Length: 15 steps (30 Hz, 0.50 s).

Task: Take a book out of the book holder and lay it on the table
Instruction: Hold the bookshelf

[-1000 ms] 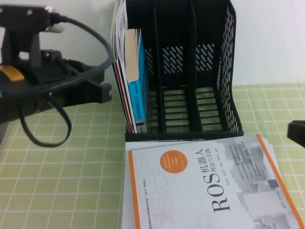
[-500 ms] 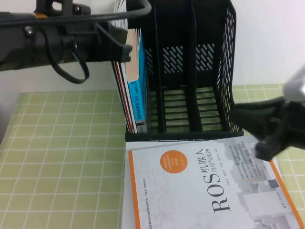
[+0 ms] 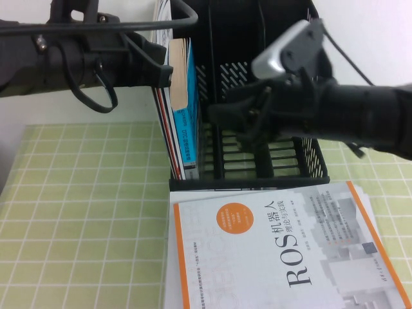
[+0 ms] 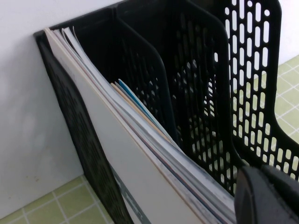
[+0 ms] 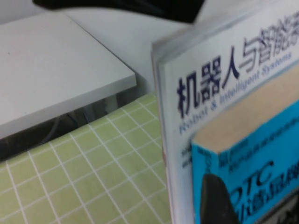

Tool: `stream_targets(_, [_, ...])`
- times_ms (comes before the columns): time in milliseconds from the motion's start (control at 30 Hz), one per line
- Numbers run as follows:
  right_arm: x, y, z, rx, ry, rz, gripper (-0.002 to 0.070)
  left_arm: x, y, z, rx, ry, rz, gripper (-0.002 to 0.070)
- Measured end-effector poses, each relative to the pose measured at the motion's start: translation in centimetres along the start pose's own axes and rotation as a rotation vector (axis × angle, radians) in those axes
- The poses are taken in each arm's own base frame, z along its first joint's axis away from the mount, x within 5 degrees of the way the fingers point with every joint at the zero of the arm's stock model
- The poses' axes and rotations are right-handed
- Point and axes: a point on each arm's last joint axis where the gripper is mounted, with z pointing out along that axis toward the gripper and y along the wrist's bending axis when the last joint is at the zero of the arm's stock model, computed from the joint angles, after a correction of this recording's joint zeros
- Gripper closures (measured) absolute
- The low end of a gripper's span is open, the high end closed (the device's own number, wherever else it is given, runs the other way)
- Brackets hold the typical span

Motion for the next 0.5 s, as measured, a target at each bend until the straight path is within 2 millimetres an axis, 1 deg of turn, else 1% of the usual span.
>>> stream_targets(67, [-0.9, 0.4, 1.1, -0.017, -0.018, -0.004, 0.0319, 0.0, 0.0, 0.1, -0.001, 0.000, 0.002, 0.0678])
stream_targets(200, [-1.9, 1.3, 2.5, -0.007, -0.029, -0.019, 0.0314, 0.0, 0.1, 0.1, -0.005, -0.003, 0.005, 0.0678])
stream_targets(333, [-1.8, 2.0, 4.1, 0.012, -0.012, -0.028, 0.0313, -0.1, 0.1, 0.1, -0.013, -0.020, 0.004, 0.0678])
stream_targets(500, [-1.0, 2.0, 5.5, 0.021, 0.017, -0.022, 0.0311, -0.3, 0.2, 0.1, -0.017, -0.037, 0.005, 0.0678])
